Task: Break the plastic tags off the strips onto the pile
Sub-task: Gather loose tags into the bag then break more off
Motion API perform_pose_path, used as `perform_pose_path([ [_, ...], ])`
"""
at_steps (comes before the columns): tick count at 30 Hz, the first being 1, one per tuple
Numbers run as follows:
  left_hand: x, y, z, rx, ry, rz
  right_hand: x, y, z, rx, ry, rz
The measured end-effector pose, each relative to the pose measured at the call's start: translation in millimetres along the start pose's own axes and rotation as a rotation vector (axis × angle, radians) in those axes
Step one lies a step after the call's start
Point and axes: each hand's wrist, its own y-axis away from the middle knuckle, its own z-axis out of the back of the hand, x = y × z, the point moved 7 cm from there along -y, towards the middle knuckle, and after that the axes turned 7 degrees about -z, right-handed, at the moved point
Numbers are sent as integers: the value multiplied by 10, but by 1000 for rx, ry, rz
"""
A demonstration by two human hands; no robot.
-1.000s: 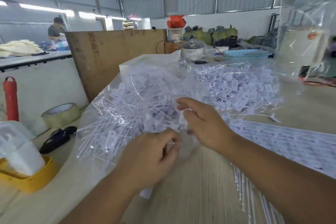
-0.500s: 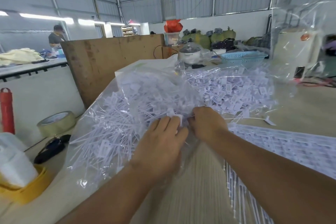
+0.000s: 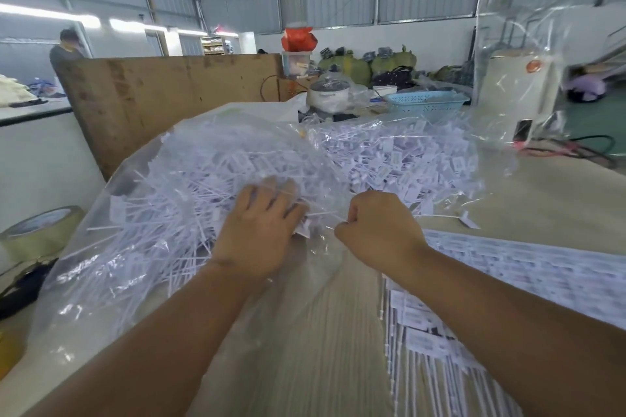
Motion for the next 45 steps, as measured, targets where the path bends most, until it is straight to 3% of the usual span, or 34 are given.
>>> perform_pose_path([
  [8, 101, 32, -80, 171, -180, 73, -6, 152, 278, -152, 326, 25],
  [14, 4, -108, -217, 239, -82, 75, -103, 204, 238, -1, 388, -70],
  [18, -107, -113, -81, 181, 118, 123, -142, 225, 120, 261, -37, -229],
  [22, -212, 23, -10, 132, 253, 38, 123, 338, -218, 507, -411, -276],
  [26, -210, 213, 256, 131, 371, 4, 207, 241, -451, 363, -709, -406],
  [29, -146, 352, 585, -96, 412, -5, 205, 158, -513, 270, -765, -437],
  [31, -152, 432, 694, -145, 551, -2, 176, 155, -513, 268, -851, -482],
  [34, -304, 432, 663, -22, 661, -27, 192, 198, -529, 330, -1020, -562],
  [37, -365, 375, 445, 118, 576, -3, 224, 256, -475, 411, -1144, -611],
  [39, -324, 328, 400, 109, 500, 1, 178, 273, -327, 425, -1094, -517],
  [41, -258, 314, 380, 154, 453, 31, 29, 238, -32, 298, -850, -336],
  [43, -233, 295, 366, 182, 373, 47, -136, 182, 325, 68, -338, -99],
  [45, -295, 247, 479, 94, 371, 15, -289, 138, 480, -25, 191, -15],
])
